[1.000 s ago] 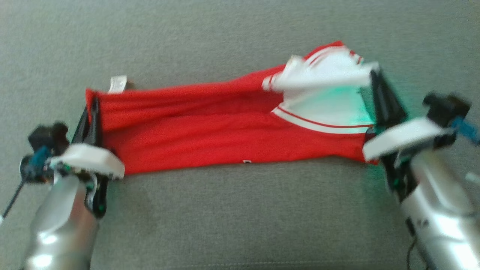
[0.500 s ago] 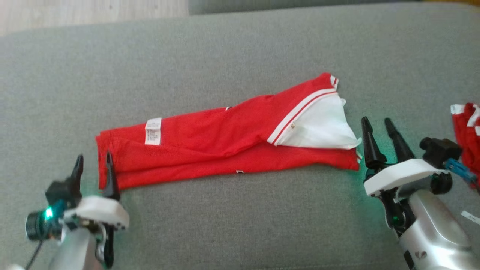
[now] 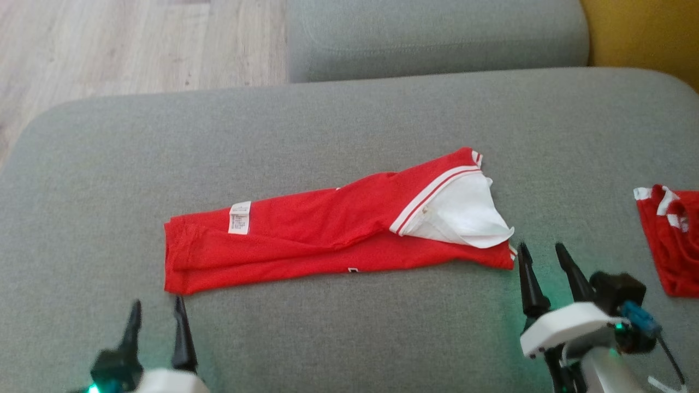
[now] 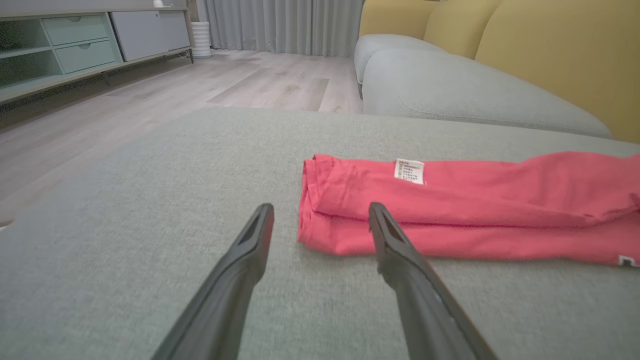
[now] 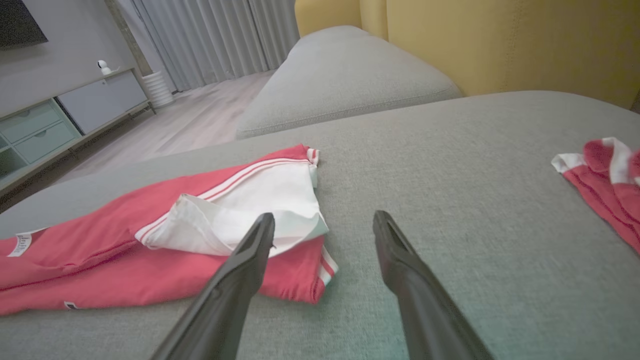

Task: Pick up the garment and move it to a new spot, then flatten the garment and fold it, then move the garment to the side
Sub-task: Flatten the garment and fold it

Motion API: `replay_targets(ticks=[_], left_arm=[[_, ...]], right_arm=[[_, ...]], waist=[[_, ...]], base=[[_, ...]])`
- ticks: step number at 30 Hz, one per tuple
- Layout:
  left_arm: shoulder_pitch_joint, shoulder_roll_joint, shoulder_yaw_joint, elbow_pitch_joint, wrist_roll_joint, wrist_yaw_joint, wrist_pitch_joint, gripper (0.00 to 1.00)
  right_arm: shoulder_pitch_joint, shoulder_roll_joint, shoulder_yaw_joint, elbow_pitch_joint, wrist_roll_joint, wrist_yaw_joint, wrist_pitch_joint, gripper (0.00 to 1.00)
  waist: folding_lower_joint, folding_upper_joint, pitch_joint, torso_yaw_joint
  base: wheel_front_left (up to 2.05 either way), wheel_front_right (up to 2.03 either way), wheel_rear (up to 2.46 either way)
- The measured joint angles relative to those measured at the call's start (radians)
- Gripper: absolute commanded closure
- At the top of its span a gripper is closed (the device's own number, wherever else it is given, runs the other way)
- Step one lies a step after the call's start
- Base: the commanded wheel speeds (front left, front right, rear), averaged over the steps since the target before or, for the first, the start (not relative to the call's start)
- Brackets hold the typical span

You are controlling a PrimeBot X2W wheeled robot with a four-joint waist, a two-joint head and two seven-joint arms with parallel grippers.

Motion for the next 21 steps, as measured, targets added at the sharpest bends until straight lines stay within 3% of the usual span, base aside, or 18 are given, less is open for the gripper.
replay_targets(ticks=[12,21], left_arm=[[0.073,-0.013,-0.051,-0.033,0.002,-0.015,0.000,0.00],[-0.016,-0.014,-0.115,-0.028,-0.045,-0.015,0.000,0.00]], right_arm=[[0.014,0.017,-0.009,0.072,-0.050,0.000,0.000,0.00],[-0.321,0.015,-0.042,0.297,-0.131,0.000,0.001,0.00]], waist=[[0.0001,0.0000,-0.007,0.013],[0.0005,-0.0001,0.094,0.052]], base=[[0.00,0.00,0.00],[0.00,0.00,0.00]])
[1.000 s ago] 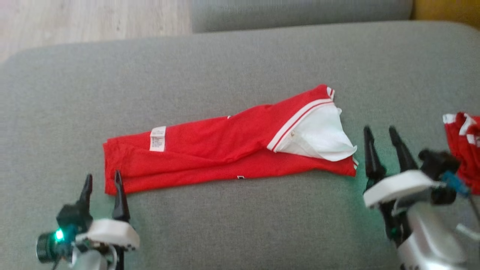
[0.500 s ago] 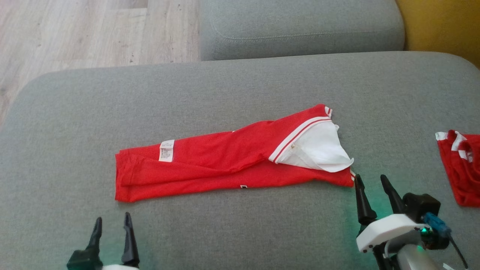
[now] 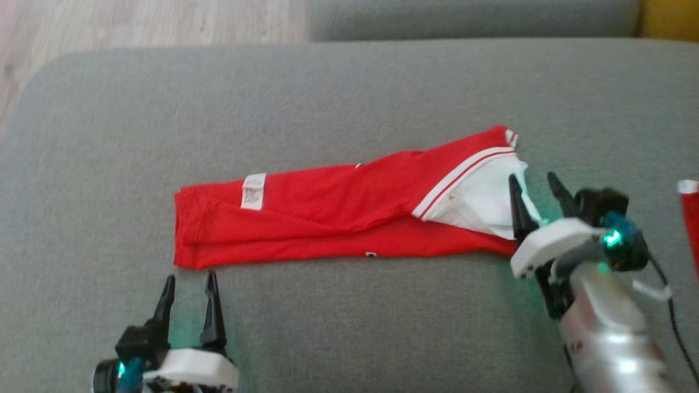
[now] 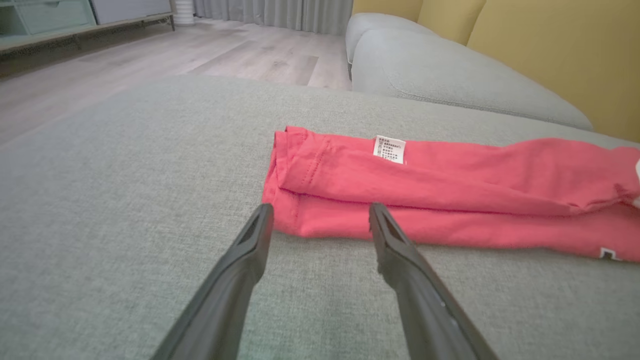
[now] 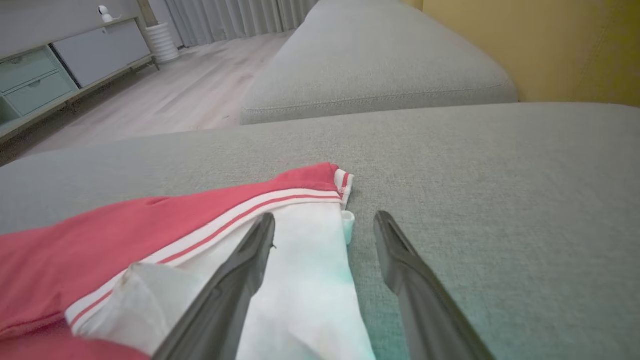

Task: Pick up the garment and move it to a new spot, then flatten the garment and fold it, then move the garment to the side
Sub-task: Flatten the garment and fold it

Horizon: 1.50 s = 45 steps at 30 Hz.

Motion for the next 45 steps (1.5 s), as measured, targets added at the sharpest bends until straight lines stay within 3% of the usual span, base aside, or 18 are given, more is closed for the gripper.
replay_targets(ticks=[3,8,12,15,16,17,18,25,29,32,35,40,45], left_arm=[[-0.022,-0.002,-0.009,0.007,-0.087,-0.010,0.000,0.00],[-0.024,-0.002,-0.026,0.016,-0.084,-0.018,0.000,0.00],[-0.040,-0.002,-0.033,0.014,-0.081,-0.017,0.000,0.00],[-0.058,-0.002,-0.033,0.011,-0.081,-0.017,0.000,0.00],[-0.060,-0.002,-0.033,0.011,-0.081,-0.017,0.000,0.00],[-0.060,-0.002,-0.033,0.011,-0.081,-0.017,0.000,0.00],[-0.060,-0.002,-0.034,0.012,-0.081,-0.018,0.000,0.00],[-0.059,-0.002,-0.043,0.012,-0.081,-0.019,0.000,0.00],[-0.057,-0.002,-0.069,0.018,-0.080,-0.027,0.000,0.00],[-0.054,-0.002,-0.084,0.019,-0.081,-0.026,0.000,0.00],[-0.054,-0.002,-0.106,0.029,-0.081,-0.027,0.000,0.00],[-0.052,-0.002,-0.138,0.046,-0.081,-0.032,0.000,0.00],[-0.041,-0.001,-0.167,0.054,-0.081,-0.035,0.000,0.00]], right_arm=[[-0.071,-0.006,-0.045,0.108,-0.017,0.000,0.020,0.00],[-0.100,-0.016,-0.089,0.230,-0.046,0.000,0.049,0.00],[-0.147,-0.027,-0.014,0.263,0.001,-0.001,0.039,0.00],[-0.146,-0.036,0.109,0.251,0.111,-0.001,0.039,0.00],[-0.144,-0.039,0.147,0.243,0.149,-0.001,0.043,0.34],[-0.143,-0.040,0.174,0.238,0.177,-0.001,0.046,0.90],[-0.144,-0.039,0.191,0.236,0.196,-0.001,0.046,1.00],[-0.142,-0.057,0.185,0.259,0.234,-0.001,0.011,1.00],[-0.116,-0.137,0.123,0.264,0.234,-0.001,0.003,1.00],[-0.091,-0.176,0.068,0.169,0.204,-0.001,0.003,1.00],[-0.083,-0.140,0.081,0.069,0.196,-0.001,0.002,1.00],[-0.083,-0.052,0.239,-0.071,0.267,-0.001,0.002,1.00],[-0.067,-0.033,0.447,-0.124,0.420,-0.001,0.004,1.00]], waist=[[0.0000,0.0000,0.032,0.024],[-0.0003,0.0000,0.071,0.062],[-0.0002,0.0000,0.095,0.080],[-0.0003,0.0000,0.100,0.076],[-0.0003,0.0000,0.100,0.072],[-0.0003,0.0000,0.100,0.068],[-0.0003,0.0000,0.099,0.062],[-0.0003,0.0000,0.078,0.034],[-0.0003,0.0000,0.051,0.015],[-0.0003,0.0000,0.030,-0.007],[-0.0003,0.0000,0.020,-0.013],[-0.0003,0.0000,0.012,0.011],[-0.0003,0.0000,0.004,0.074]], base=[[0.00,0.00,0.00],[0.00,0.00,0.00],[0.00,0.00,0.00],[0.00,0.00,0.00],[0.00,0.00,0.00],[0.00,0.00,0.00],[0.00,0.00,0.00],[0.00,0.00,0.00],[0.00,0.00,0.00],[0.00,0.00,0.00],[0.00,0.00,0.00],[0.00,0.00,0.00],[0.00,0.00,0.00]])
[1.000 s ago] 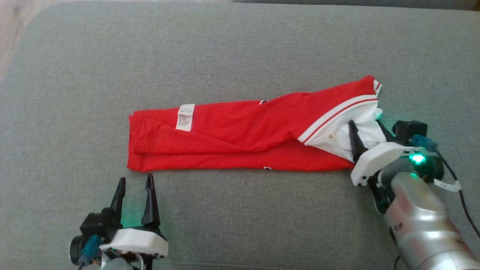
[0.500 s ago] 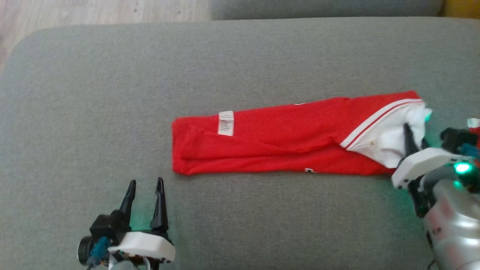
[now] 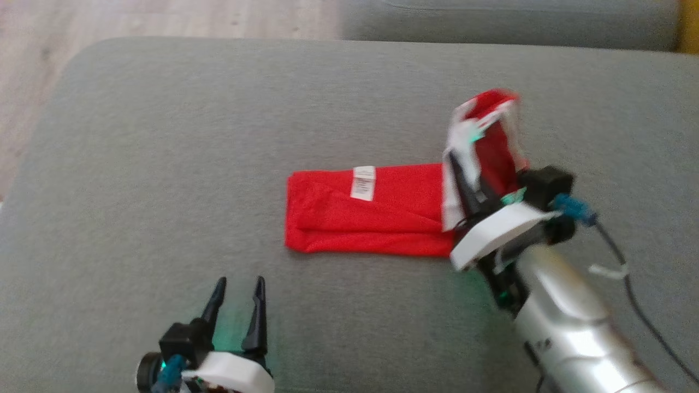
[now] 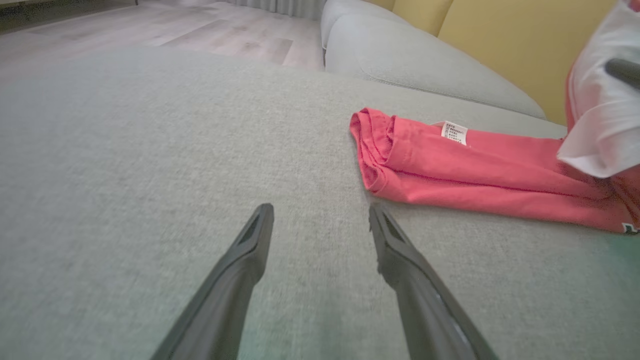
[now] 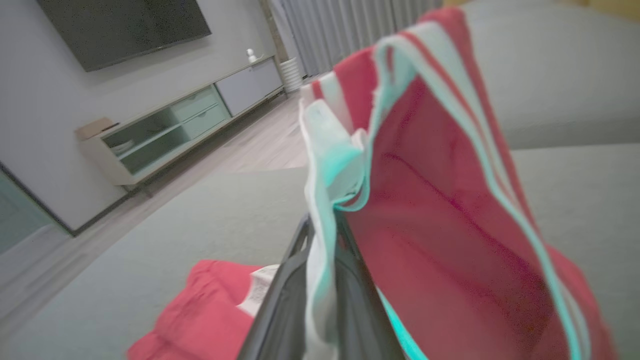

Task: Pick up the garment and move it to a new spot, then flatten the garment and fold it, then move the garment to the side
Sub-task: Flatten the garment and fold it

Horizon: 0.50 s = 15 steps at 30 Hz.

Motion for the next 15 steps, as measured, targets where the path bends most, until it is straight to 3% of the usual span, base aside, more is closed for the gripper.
replay_targets(ticks=[4,12,13,14,15], left_arm=[[0.010,0.000,-0.018,0.005,0.001,-0.001,0.000,0.00],[0.010,0.000,-0.034,0.007,0.003,-0.001,0.000,0.00],[0.010,0.000,-0.034,0.007,0.003,0.000,0.000,0.00],[0.010,0.000,-0.035,0.007,0.002,0.000,0.000,0.00],[0.010,0.000,-0.035,0.007,0.002,0.000,0.000,0.00]], right_arm=[[0.012,0.014,0.149,0.008,0.125,0.000,0.011,1.00],[-0.029,0.015,0.282,0.093,0.221,0.000,0.016,1.00],[-0.041,0.015,0.296,0.099,0.231,0.000,0.015,0.95],[-0.050,0.015,0.305,0.100,0.243,0.000,0.010,0.69],[-0.061,0.015,0.313,0.103,0.252,0.000,0.007,0.36]], waist=[[-0.0001,0.0000,-0.007,0.086],[0.0000,0.0000,-0.005,0.208],[0.0000,0.0000,-0.003,0.217],[0.0000,0.0000,0.000,0.222],[0.0000,0.0000,0.003,0.224]], base=[[0.00,0.00,0.00],[0.00,0.00,0.00],[0.00,0.00,0.00],[0.00,0.00,0.00],[0.00,0.00,0.00]])
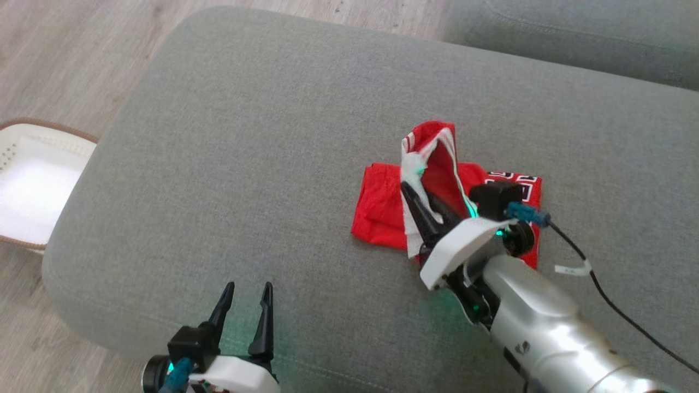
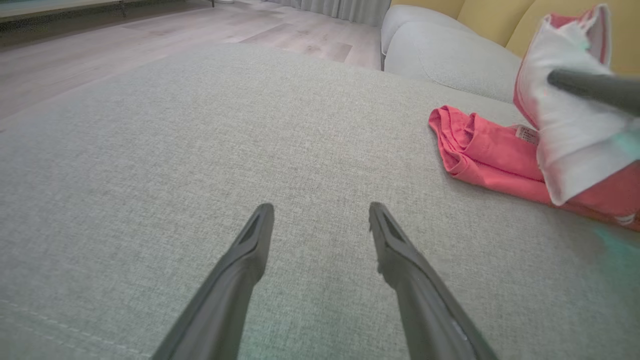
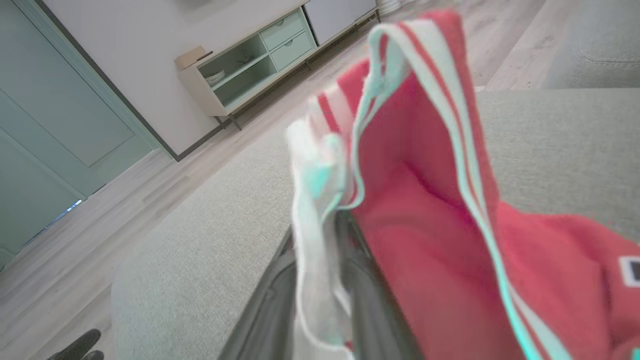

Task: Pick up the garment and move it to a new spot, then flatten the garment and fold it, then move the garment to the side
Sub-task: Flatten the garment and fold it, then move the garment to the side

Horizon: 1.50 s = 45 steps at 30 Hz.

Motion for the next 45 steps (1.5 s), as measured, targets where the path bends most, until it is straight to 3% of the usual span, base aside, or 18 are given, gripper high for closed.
replay_targets(ticks=[1,4,7,14,15,19,22,32,45], left_arm=[[0.000,0.000,-0.001,0.000,-0.002,0.000,0.000,0.00],[-0.002,0.000,-0.001,0.000,-0.002,0.002,0.000,0.00],[-0.004,0.000,0.003,-0.002,-0.002,0.008,0.000,0.00],[-0.008,0.000,0.039,-0.016,0.026,0.010,0.000,0.00],[-0.008,0.000,0.039,-0.016,0.026,0.010,0.000,0.00],[-0.007,-0.001,0.074,-0.018,0.047,0.018,0.000,0.00],[-0.004,0.000,0.117,-0.021,0.055,0.018,0.000,0.00],[0.106,0.000,0.192,-0.035,0.083,0.019,0.000,0.00],[0.142,0.000,0.188,-0.064,0.088,0.026,0.000,0.00]], right_arm=[[-0.009,0.000,0.004,0.002,0.009,0.000,-0.001,0.00],[-0.024,0.000,0.005,-0.009,0.035,0.000,-0.009,0.00],[-0.023,0.000,-0.067,-0.054,0.005,0.000,-0.009,0.00],[0.054,0.001,-0.441,-0.114,-0.300,0.000,-0.009,0.00],[0.054,0.001,-0.441,-0.114,-0.300,0.000,-0.009,0.00],[0.184,0.001,-0.637,-0.138,-0.467,0.000,-0.009,0.00],[0.256,0.002,-0.713,-0.159,-0.534,0.000,-0.009,0.00],[0.413,0.013,-0.737,-0.176,-0.614,0.000,-0.009,0.00],[0.480,0.021,-0.713,-0.185,-0.599,0.000,-0.009,0.00]], waist=[[0.0001,0.0000,0.002,0.000],[0.0000,0.0000,0.001,-0.014],[0.0001,0.0000,0.000,-0.041],[0.0000,0.0000,-0.020,-0.125],[0.0000,0.0000,-0.020,-0.125],[0.0000,0.0000,-0.042,-0.179],[0.0000,0.0000,-0.059,-0.219],[-0.0001,0.0000,-0.125,-0.314],[-0.0001,0.0000,-0.138,-0.336]], base=[[0.00,0.00,0.00],[0.00,0.00,0.00],[0.00,0.00,0.00],[0.00,0.00,0.00],[0.00,0.00,0.00],[0.00,0.00,0.00],[0.00,0.00,0.00],[0.00,0.00,0.00],[0.00,0.00,0.00]])
